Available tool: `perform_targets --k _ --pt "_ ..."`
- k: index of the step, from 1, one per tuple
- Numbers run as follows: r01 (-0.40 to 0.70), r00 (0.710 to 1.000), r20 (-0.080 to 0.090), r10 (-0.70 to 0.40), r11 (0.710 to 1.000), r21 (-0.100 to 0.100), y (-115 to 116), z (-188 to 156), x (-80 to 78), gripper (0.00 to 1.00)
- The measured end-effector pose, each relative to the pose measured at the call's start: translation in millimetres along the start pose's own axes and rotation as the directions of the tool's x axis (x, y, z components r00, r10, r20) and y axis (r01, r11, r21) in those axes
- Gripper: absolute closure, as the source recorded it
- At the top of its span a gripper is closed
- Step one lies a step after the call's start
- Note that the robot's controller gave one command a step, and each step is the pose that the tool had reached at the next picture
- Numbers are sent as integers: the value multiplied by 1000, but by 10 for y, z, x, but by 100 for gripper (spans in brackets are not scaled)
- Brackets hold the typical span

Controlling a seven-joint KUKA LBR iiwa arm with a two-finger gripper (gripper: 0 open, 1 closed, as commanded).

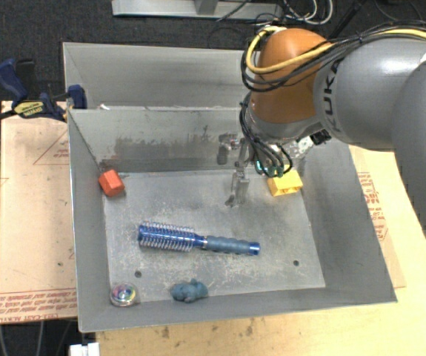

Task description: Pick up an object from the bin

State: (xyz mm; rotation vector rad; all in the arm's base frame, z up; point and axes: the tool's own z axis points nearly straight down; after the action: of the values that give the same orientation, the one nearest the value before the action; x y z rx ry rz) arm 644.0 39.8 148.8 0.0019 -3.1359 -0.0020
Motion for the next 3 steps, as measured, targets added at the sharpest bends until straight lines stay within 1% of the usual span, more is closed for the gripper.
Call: perform_targets --k 1,2,3 --pt "139 990 -2 -139 990 0 -42 688 757 0" --pt "126 992 5 -126 992 2 82 766 1002 0" --pt "123 992 13 -123 992 2 75 756 979 100"
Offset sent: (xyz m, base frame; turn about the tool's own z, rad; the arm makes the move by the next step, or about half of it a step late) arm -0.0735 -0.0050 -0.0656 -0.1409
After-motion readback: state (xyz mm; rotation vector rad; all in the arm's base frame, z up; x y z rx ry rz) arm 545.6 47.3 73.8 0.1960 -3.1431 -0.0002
